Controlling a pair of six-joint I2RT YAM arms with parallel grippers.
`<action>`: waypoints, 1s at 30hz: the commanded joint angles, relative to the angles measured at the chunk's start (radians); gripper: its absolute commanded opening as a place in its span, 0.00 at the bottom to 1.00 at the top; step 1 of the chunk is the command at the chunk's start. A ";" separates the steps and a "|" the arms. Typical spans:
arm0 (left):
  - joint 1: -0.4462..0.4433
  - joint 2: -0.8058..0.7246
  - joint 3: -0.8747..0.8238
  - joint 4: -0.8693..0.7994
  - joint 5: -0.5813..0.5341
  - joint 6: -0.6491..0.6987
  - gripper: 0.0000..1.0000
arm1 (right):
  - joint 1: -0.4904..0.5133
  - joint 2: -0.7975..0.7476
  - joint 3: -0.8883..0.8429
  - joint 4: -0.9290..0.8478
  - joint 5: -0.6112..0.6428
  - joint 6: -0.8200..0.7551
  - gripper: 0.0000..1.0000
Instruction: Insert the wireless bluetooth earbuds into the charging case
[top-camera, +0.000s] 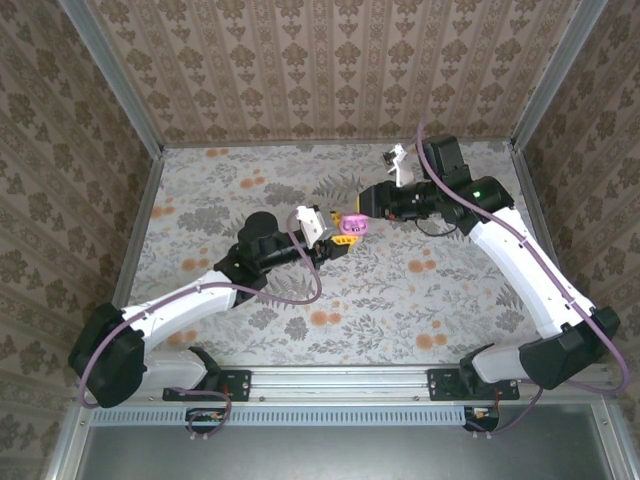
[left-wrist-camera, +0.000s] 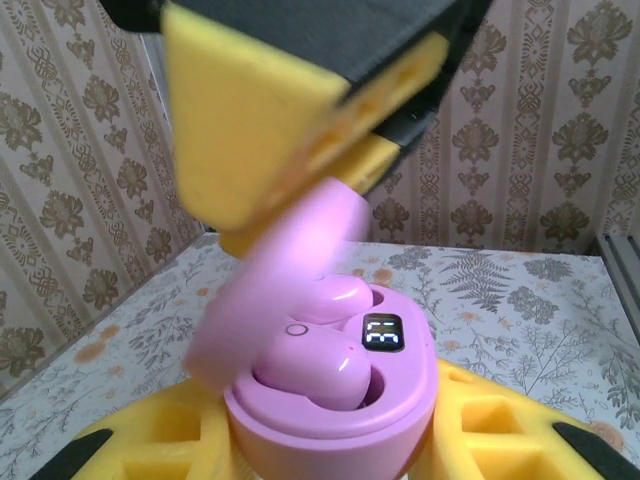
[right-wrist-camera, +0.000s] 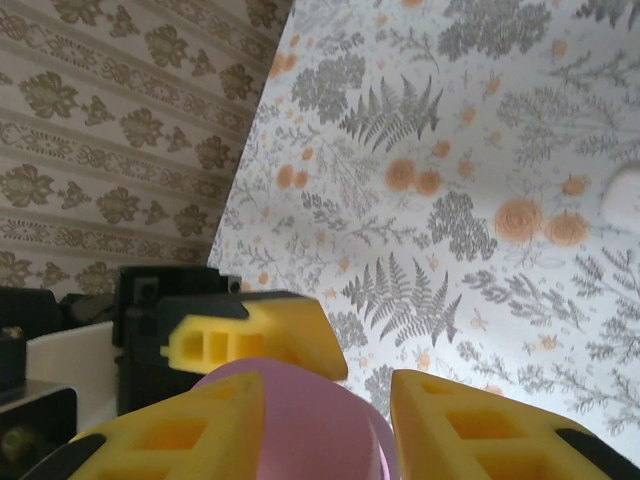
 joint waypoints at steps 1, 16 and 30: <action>-0.003 0.008 0.051 0.021 -0.013 -0.012 0.29 | -0.004 -0.040 -0.030 -0.027 -0.037 -0.015 0.40; -0.009 0.084 0.114 -0.292 -0.071 -0.175 0.30 | -0.127 -0.192 -0.210 0.067 0.205 0.054 0.49; -0.050 0.364 0.067 -0.240 -0.246 -0.160 0.29 | -0.169 -0.156 -0.348 0.145 0.106 0.109 0.49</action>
